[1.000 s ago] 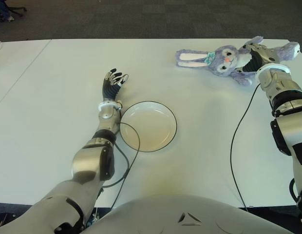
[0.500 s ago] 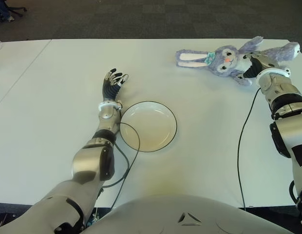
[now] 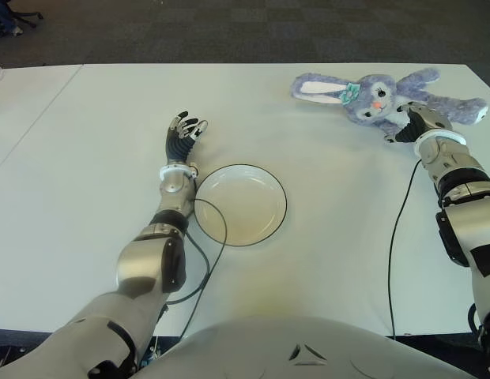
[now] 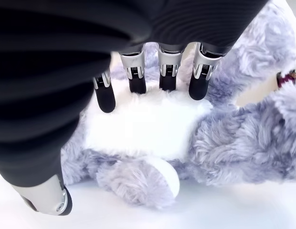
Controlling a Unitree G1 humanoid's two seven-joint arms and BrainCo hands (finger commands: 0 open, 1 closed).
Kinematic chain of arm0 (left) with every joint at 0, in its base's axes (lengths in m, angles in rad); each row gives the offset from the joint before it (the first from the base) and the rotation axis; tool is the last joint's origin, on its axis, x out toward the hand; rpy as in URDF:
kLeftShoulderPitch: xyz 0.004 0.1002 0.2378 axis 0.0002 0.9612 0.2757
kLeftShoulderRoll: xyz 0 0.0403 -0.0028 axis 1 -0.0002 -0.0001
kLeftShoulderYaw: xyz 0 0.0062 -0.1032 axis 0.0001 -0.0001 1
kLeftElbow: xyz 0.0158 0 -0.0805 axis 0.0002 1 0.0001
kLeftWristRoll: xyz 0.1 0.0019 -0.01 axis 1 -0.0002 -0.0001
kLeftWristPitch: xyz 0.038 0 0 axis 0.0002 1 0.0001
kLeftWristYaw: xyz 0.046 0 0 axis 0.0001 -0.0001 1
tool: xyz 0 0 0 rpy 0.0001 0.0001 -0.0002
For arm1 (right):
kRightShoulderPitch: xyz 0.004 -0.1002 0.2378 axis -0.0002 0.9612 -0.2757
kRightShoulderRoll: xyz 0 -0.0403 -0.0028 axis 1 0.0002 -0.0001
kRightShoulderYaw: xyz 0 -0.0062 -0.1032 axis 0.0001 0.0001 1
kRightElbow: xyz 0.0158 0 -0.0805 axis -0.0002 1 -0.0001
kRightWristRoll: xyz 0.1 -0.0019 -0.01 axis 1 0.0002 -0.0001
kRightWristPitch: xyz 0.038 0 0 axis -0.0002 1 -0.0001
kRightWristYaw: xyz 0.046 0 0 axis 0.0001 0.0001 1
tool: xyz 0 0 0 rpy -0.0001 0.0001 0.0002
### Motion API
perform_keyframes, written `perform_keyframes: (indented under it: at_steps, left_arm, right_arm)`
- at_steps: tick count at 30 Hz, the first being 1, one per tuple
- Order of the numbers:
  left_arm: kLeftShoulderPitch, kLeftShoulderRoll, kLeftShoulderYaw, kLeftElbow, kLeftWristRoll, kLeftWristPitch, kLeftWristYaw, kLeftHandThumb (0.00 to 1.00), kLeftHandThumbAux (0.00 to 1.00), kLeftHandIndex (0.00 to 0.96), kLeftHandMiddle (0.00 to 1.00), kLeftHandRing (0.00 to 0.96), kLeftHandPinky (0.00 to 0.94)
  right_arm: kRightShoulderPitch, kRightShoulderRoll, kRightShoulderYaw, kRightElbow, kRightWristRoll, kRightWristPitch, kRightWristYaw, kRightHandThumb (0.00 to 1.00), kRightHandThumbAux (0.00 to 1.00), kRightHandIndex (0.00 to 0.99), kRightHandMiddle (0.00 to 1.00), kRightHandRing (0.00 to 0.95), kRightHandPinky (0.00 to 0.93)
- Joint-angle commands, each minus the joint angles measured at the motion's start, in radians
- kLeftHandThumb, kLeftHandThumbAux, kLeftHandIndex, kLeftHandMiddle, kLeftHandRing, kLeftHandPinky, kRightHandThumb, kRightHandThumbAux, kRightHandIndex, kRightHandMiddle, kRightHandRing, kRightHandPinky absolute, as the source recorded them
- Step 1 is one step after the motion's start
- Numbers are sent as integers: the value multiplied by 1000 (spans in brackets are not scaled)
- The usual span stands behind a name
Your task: Put the doll into the plate.
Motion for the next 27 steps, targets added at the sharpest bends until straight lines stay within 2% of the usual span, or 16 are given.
perform_keyframes:
  at_steps: [1, 12, 15, 19, 22, 27]
  left_arm:
    - [191, -52, 3, 134, -5, 122, -4, 0, 612, 171, 290, 302, 284]
    - [188, -57, 0, 133, -4, 124, 6, 0, 630, 183, 297, 312, 303]
    - [187, -58, 6, 133, -10, 126, 0, 0, 626, 178, 292, 305, 283]
    - [189, -58, 14, 133, -18, 125, -8, 0, 627, 177, 296, 315, 321]
    - [190, -56, 16, 133, -21, 124, -10, 0, 627, 175, 299, 317, 305]
    - [193, -54, 13, 134, -15, 120, -9, 0, 627, 176, 299, 316, 305]
  right_arm:
    - [75, 52, -17, 15, 24, 19, 32, 239, 708, 135, 27, 0, 0]
    - [98, 68, -41, 15, 26, 0, 55, 203, 679, 79, 7, 0, 0]
    - [116, 91, -54, 14, 38, -3, 59, 198, 676, 69, 6, 0, 0]
    - [146, 128, -72, 14, 58, -13, 72, 195, 680, 51, 5, 0, 0]
    - [156, 149, -75, 11, 67, -28, 85, 197, 682, 43, 0, 0, 0]
    - [172, 193, -55, 4, 62, -89, 119, 201, 682, 31, 0, 0, 0]
